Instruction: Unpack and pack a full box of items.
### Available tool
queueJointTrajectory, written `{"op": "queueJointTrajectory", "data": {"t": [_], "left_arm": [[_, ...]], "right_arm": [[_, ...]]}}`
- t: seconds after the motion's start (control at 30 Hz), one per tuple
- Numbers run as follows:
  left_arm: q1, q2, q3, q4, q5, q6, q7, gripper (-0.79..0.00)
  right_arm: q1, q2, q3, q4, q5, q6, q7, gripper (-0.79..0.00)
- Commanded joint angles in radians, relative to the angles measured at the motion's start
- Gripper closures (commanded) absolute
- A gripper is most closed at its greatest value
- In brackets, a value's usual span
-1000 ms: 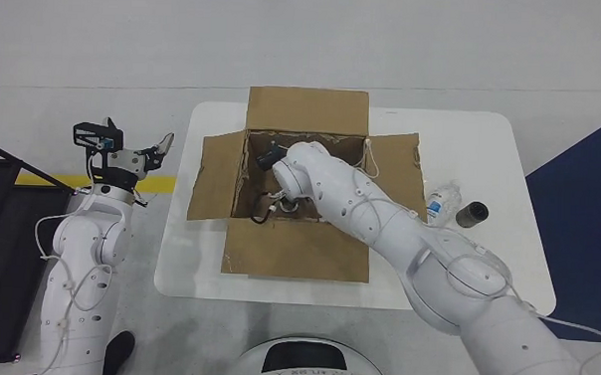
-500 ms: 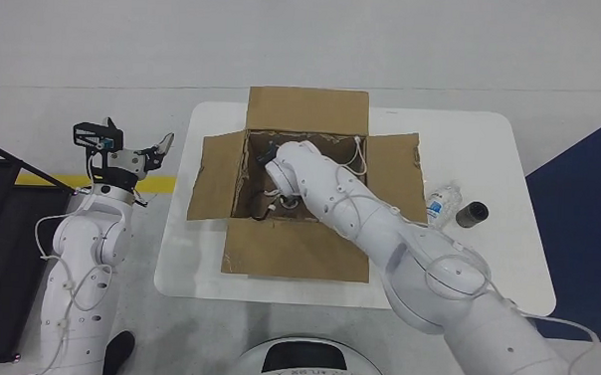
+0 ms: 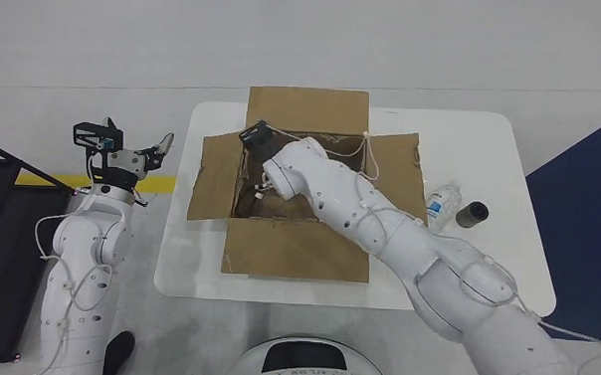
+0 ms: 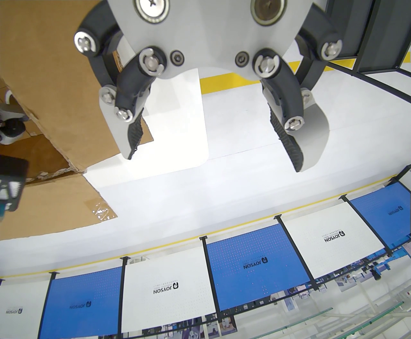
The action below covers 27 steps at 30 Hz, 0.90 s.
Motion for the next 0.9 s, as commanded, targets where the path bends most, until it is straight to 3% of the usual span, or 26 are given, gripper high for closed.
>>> {"op": "queueJointTrajectory", "data": {"t": [0.0,0.17,0.33,0.43,0.67,0.87], "left_arm": [[0.000,0.000,0.000,0.000,0.000,0.000,0.000,-0.785],[0.000,0.000,0.000,0.000,0.000,0.000,0.000,-0.785],[0.000,0.000,0.000,0.000,0.000,0.000,0.000,-0.785],[0.000,0.000,0.000,0.000,0.000,0.000,0.000,-0.785],[0.000,0.000,0.000,0.000,0.000,0.000,0.000,-0.785],[0.000,0.000,0.000,0.000,0.000,0.000,0.000,-0.785]], "right_arm": [[-0.130,0.076,0.110,-0.237,-0.127,0.048,0.032,0.000],[-0.491,0.192,0.365,-0.718,-0.339,0.041,0.018,0.000],[-0.813,0.233,0.564,-1.022,-0.358,0.094,-0.224,0.000],[-0.957,0.242,0.697,-1.098,-0.277,0.156,-0.345,0.000],[-1.190,0.241,0.973,-1.138,0.033,0.179,-0.571,0.000],[-1.342,0.229,1.148,-1.101,0.265,0.252,-0.669,0.000]]}}
